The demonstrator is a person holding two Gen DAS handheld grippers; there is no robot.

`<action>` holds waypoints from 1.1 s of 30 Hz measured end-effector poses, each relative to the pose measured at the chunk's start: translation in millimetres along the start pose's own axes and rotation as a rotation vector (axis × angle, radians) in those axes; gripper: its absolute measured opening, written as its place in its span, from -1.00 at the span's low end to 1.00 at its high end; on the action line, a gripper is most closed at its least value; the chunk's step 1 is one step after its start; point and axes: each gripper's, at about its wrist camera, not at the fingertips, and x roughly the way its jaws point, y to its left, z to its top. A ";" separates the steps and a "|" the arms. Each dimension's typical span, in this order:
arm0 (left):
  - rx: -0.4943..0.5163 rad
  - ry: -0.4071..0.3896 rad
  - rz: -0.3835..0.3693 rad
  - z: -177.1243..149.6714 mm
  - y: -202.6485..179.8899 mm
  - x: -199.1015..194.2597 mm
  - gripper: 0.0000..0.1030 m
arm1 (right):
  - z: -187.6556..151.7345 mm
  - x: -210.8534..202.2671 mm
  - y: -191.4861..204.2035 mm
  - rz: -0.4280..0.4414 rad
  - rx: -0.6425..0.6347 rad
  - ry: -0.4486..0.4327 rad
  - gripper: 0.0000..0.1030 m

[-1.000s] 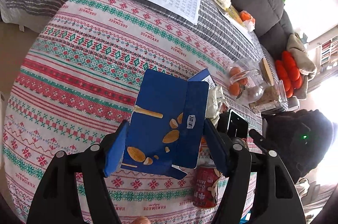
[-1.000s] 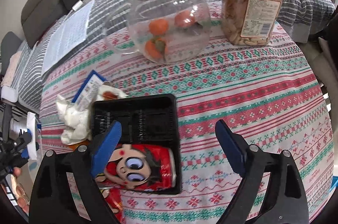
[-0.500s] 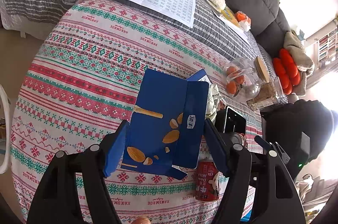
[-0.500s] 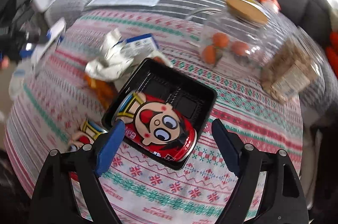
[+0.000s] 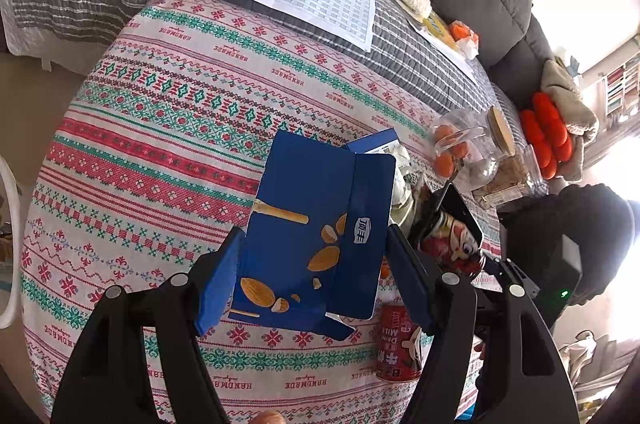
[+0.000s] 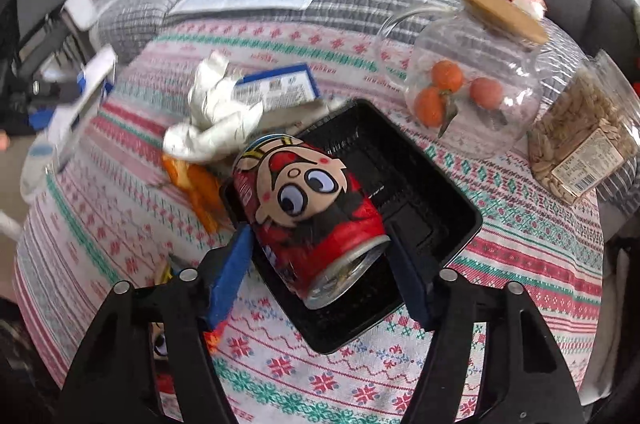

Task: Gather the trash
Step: 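Grasp the red can with the right tool while the left tool holds the blue box, then carry blue box and red can over the white bucket and open both tools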

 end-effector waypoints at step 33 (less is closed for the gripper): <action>-0.060 -0.143 -0.019 -5.0 53.1 -68.8 0.35 | 33.4 -64.2 88.4 -0.007 0.062 -0.321 0.05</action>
